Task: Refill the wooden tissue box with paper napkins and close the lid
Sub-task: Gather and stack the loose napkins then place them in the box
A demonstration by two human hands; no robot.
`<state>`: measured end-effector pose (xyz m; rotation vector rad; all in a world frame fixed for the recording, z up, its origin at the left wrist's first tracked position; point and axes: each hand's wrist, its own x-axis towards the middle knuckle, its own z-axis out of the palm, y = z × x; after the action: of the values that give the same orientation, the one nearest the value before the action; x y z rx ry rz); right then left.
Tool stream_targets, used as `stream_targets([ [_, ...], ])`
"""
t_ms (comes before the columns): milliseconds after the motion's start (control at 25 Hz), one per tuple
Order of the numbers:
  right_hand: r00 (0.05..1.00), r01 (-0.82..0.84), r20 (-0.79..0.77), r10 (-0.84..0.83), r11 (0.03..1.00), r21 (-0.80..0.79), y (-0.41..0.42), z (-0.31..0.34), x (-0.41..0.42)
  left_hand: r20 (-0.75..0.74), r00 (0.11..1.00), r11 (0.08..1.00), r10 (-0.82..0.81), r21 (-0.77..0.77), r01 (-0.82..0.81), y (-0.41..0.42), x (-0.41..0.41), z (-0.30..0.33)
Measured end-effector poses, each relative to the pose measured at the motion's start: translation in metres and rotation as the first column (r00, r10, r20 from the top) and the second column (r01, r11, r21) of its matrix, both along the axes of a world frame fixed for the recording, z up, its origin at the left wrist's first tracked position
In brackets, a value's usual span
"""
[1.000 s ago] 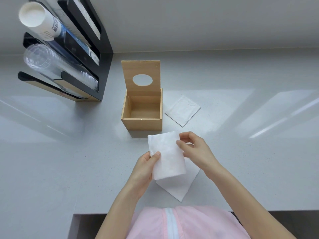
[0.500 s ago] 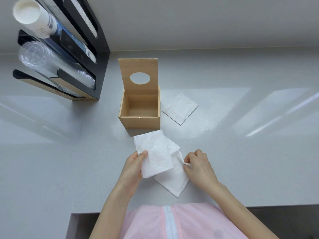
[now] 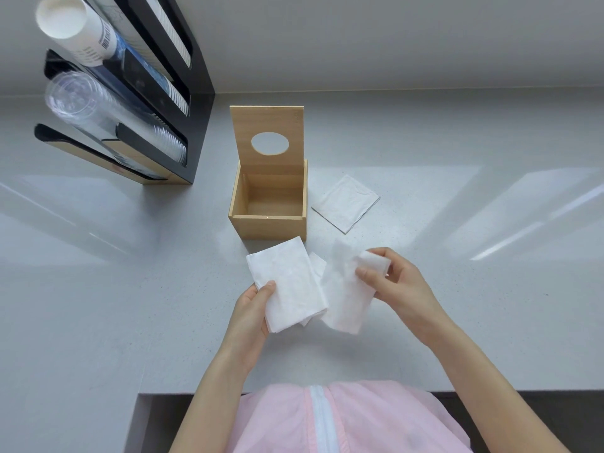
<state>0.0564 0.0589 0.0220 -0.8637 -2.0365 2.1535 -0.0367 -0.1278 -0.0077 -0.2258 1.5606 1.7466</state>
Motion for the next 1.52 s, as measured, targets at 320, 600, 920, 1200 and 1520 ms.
stream_targets([
  [320,0.979,-0.191,-0.130,0.156,0.925,-0.329,-0.013,0.030,-0.020,-0.029,0.984,0.985,-0.174,-0.009,0.174,0.006,0.007,0.003],
  [600,0.975,-0.142,0.201,0.093,0.958,0.250,-0.030,-0.004,-0.034,0.047,0.976,0.977,-0.214,0.038,0.212,0.014,0.012,0.007],
  [920,0.971,-0.169,0.220,0.089,0.910,0.378,-0.027,-0.007,-0.035,0.123,0.977,0.983,-0.175,0.079,0.166,0.014,0.009,0.003],
  [1200,0.973,-0.142,0.218,0.070,0.933,0.330,-0.027,-0.017,-0.040,0.057,0.977,0.976,-0.203,-0.064,0.207,0.007,0.010,0.000],
  [1520,0.877,-0.380,0.477,0.055,0.687,0.619,-0.017,-0.053,-0.040,0.059,0.992,0.992,-0.109,-0.064,0.113,-0.003,0.003,0.000],
])
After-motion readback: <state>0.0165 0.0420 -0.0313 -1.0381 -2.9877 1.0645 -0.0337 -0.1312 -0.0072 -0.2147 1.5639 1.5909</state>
